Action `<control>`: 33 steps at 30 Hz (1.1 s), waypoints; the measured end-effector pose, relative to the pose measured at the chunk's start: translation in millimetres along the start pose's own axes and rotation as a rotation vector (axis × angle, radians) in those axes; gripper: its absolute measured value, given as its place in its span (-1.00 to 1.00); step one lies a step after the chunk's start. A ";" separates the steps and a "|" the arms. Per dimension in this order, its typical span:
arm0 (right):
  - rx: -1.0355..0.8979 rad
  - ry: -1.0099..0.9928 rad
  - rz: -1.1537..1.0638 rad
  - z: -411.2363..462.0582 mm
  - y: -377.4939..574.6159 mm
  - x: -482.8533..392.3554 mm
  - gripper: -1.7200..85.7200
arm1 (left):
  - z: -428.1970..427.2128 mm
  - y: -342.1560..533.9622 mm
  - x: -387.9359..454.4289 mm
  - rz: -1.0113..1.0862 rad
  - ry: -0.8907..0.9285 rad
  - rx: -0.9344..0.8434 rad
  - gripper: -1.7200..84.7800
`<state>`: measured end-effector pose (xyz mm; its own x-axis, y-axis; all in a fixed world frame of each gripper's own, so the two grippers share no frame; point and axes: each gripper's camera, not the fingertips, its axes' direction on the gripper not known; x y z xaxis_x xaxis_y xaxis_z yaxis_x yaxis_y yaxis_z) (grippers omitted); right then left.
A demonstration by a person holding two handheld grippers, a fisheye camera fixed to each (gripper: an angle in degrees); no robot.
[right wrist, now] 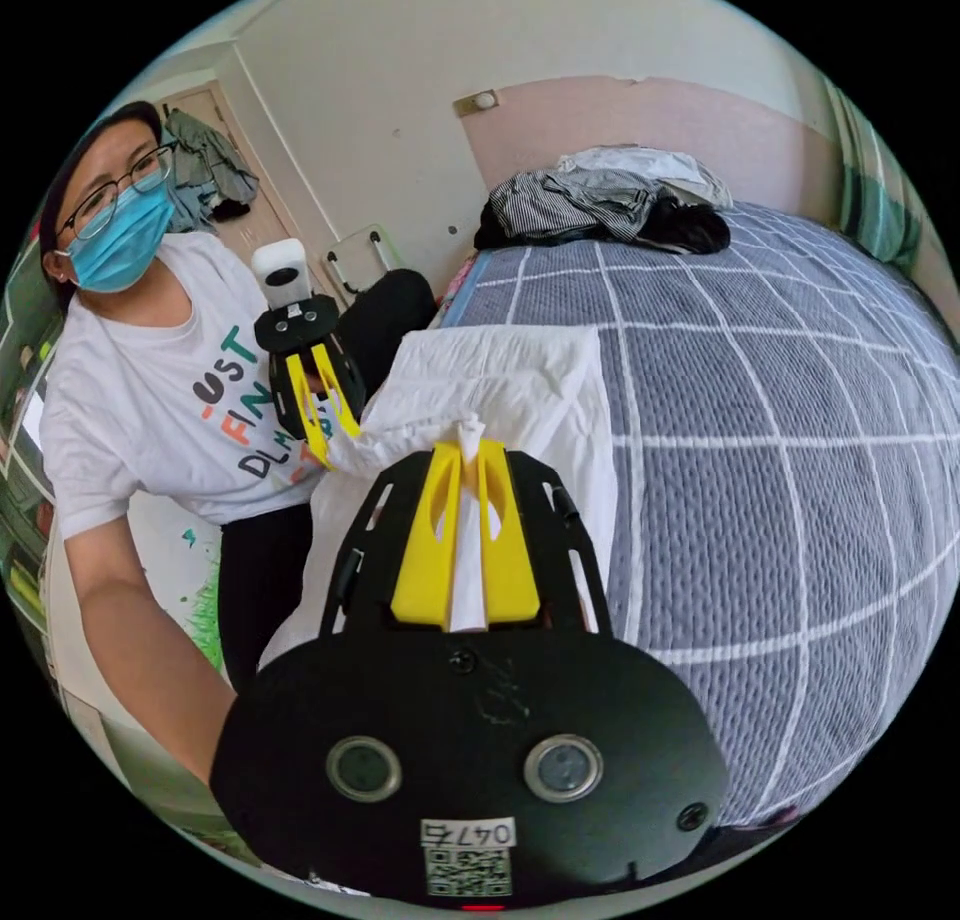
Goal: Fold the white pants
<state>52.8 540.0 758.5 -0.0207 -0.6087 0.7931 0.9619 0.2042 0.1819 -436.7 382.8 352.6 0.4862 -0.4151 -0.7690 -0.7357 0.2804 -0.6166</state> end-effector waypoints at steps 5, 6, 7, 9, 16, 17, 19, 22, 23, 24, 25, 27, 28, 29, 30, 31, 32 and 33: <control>0.043 0.052 0.052 -29.2 49.7 -22.4 -0.92 | 33.3 -30.5 25.9 0.030 -0.036 0.009 -0.80; 0.035 0.079 0.086 -38.9 59.8 -27.6 -0.92 | 37.5 -34.3 28.4 0.035 -0.032 0.002 -0.79; 0.027 0.101 0.108 -50.8 70.3 -35.4 -0.93 | 46.1 -41.3 33.9 0.052 -0.010 -0.014 -0.75; 0.059 0.173 0.139 -73.6 85.7 -53.8 -0.93 | 56.8 -51.6 43.9 0.086 0.083 -0.036 -0.67; 0.008 0.503 0.233 -99.4 97.3 -155.7 -0.97 | 74.6 -73.9 78.9 0.194 0.193 -0.109 -0.65; -0.017 0.512 0.231 -93.9 96.4 -161.1 -0.97 | 73.0 -75.8 73.1 0.165 0.131 -0.085 -0.67; -0.117 0.510 0.228 -67.7 97.7 -172.0 -0.97 | 76.5 -82.7 62.5 0.118 0.070 -0.058 -0.70; -0.313 0.510 0.316 -34.9 118.7 -161.8 -0.97 | 109.7 -100.2 52.0 0.095 0.068 -0.156 -0.70; -0.364 0.528 0.341 -29.4 126.2 -158.4 -0.97 | 127.7 -104.2 49.5 0.083 0.072 -0.198 -0.71; -0.371 0.501 0.368 -25.0 141.2 -155.6 -0.97 | 134.4 -105.1 47.8 0.065 0.072 -0.197 -0.72; -0.313 0.461 0.423 -30.7 154.5 -156.3 -0.97 | 137.9 -106.1 45.8 0.025 0.065 -0.146 -0.73; -0.255 0.455 0.449 -45.9 167.3 -170.4 -0.97 | 139.9 -112.4 48.6 0.018 0.116 -0.140 -0.71; -0.224 0.505 0.429 -57.3 172.4 -189.1 -0.97 | 139.1 -117.6 53.6 0.021 0.150 -0.138 -0.70; -0.199 0.530 0.416 -63.6 175.1 -199.8 -0.97 | 136.8 -122.9 62.3 0.043 0.146 -0.116 -0.70; -0.131 0.558 0.396 -75.3 181.7 -220.1 -0.97 | 136.5 -125.7 67.3 0.057 0.127 -0.106 -0.70; -0.089 0.558 0.394 -81.9 190.3 -234.8 -0.97 | 139.7 -131.7 77.5 0.088 0.075 -0.099 -0.70; -0.092 0.555 0.403 -82.1 195.2 -239.3 -0.97 | 148.9 -138.2 86.1 0.116 0.021 -0.111 -0.70; -0.143 0.549 0.426 -76.1 206.1 -243.6 -0.97 | 155.6 -141.6 89.2 0.125 0.005 -0.126 -0.69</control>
<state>276.8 672.0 558.5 0.4698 -0.8044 0.3637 0.8828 0.4311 -0.1867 -215.8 440.7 345.0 0.3850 -0.3879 -0.8374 -0.8439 0.2194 -0.4896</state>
